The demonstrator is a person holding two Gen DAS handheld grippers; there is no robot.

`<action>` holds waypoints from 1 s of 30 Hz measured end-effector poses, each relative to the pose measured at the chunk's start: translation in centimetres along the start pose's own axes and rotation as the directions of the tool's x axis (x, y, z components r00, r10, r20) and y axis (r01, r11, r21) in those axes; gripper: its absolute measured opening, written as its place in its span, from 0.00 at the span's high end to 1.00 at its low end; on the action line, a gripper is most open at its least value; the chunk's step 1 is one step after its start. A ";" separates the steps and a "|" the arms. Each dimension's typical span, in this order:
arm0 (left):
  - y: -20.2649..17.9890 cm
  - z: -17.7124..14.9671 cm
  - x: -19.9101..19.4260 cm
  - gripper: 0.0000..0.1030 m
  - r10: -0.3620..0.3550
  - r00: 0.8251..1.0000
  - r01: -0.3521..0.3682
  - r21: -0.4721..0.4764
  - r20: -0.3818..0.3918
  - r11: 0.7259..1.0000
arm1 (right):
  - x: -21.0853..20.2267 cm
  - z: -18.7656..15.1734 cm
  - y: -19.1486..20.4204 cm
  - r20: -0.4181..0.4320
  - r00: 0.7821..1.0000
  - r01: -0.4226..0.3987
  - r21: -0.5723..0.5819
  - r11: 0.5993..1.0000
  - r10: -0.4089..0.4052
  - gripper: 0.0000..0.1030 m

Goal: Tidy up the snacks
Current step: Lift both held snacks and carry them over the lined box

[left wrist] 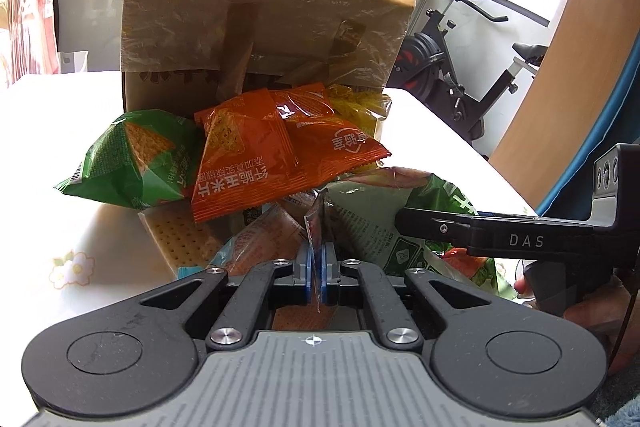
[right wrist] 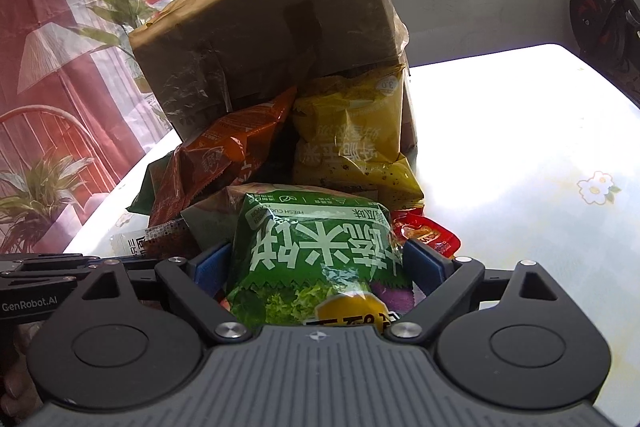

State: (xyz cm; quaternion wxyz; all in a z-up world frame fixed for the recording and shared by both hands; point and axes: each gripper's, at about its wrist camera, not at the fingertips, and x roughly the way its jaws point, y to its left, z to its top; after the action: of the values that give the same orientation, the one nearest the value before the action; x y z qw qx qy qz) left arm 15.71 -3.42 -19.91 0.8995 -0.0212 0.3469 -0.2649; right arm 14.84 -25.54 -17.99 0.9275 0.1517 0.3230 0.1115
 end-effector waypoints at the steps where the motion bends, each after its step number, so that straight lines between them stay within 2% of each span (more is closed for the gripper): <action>1: 0.0 0.0 -0.1 0.95 0.000 1.000 0.000 0.001 0.000 1.000 | -0.1 -0.1 -0.1 0.003 1.000 -0.003 0.004 1.000 0.003 0.12; 4: 0.2 -0.2 -0.4 0.95 0.004 1.000 -0.004 -0.008 0.000 1.000 | -0.7 0.0 -0.1 0.009 1.000 -0.007 0.010 1.000 0.007 0.23; 7: 0.5 -0.2 -0.9 0.95 0.002 1.000 -0.001 -0.020 0.003 1.000 | -1.7 0.1 0.2 0.019 1.000 -0.001 0.000 1.000 0.001 0.28; 11: 0.7 -0.2 -1.6 0.95 0.006 1.000 -0.005 -0.033 0.014 0.999 | -3.1 -0.2 0.3 0.019 0.999 0.035 -0.005 0.999 -0.035 0.29; 19: 0.2 -0.3 -3.0 0.96 0.010 0.999 -0.009 -0.008 0.045 1.000 | -6.1 0.1 0.0 0.086 0.987 0.132 0.030 0.991 -0.134 0.30; 23: 0.4 -0.3 -4.1 0.96 0.021 0.997 -0.021 -0.003 0.081 1.000 | -6.9 0.1 0.4 0.116 0.983 0.139 0.034 0.990 -0.142 0.30; 30: 1.2 -0.7 -3.9 0.96 0.045 0.996 -0.043 -0.020 0.079 0.999 | -7.3 0.1 1.1 0.132 0.982 0.133 0.022 0.991 -0.135 0.30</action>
State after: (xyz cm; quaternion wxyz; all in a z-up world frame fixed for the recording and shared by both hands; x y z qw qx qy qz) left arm 13.41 -0.32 -18.27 0.9179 -0.0324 0.3137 -0.2407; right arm 9.15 -26.72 -13.41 0.9513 0.1427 0.2708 0.0365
